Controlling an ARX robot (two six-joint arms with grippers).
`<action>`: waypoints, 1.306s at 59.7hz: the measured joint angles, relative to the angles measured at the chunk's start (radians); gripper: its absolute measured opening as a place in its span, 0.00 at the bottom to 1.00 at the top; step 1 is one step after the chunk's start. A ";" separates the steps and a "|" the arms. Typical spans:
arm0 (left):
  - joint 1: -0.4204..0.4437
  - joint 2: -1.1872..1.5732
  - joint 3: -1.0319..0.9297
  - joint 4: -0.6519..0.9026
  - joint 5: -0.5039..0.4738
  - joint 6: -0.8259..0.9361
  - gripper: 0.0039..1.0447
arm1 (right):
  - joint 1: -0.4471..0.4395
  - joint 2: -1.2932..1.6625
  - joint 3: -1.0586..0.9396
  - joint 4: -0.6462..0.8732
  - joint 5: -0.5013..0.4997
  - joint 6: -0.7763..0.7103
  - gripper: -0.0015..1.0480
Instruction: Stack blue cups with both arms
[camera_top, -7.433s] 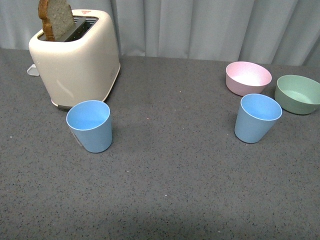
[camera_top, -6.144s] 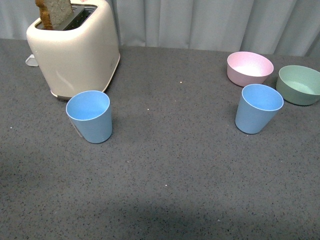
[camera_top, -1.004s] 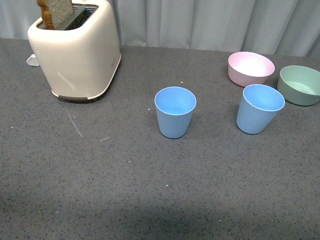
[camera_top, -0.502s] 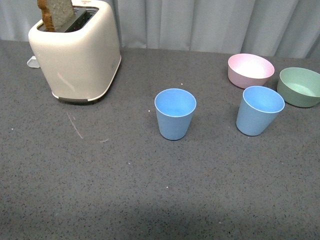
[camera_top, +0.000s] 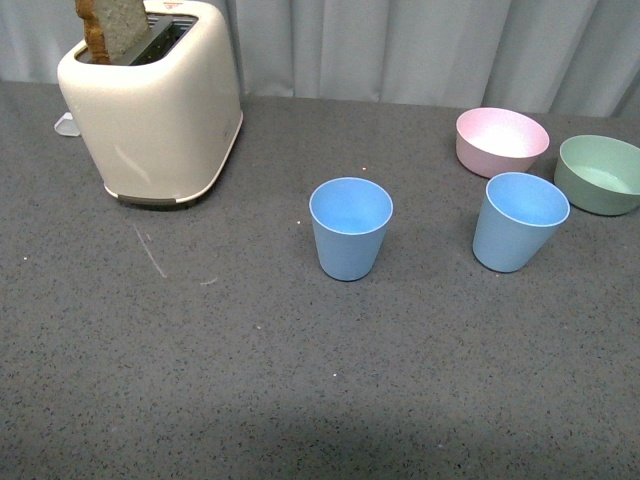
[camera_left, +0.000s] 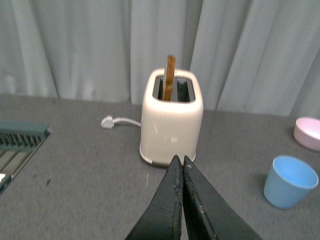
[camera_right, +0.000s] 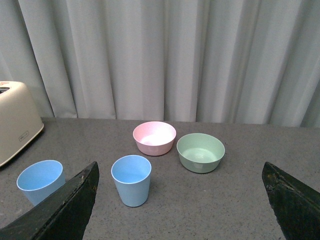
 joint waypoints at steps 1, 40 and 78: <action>0.000 -0.010 0.000 -0.010 0.000 0.000 0.03 | 0.000 0.000 0.000 0.000 0.000 0.000 0.91; 0.000 -0.059 0.000 -0.029 0.000 0.001 0.94 | 0.011 0.156 0.018 0.077 0.068 -0.158 0.91; 0.000 -0.059 0.000 -0.029 0.000 0.001 0.94 | 0.045 1.622 0.775 0.121 0.029 0.119 0.91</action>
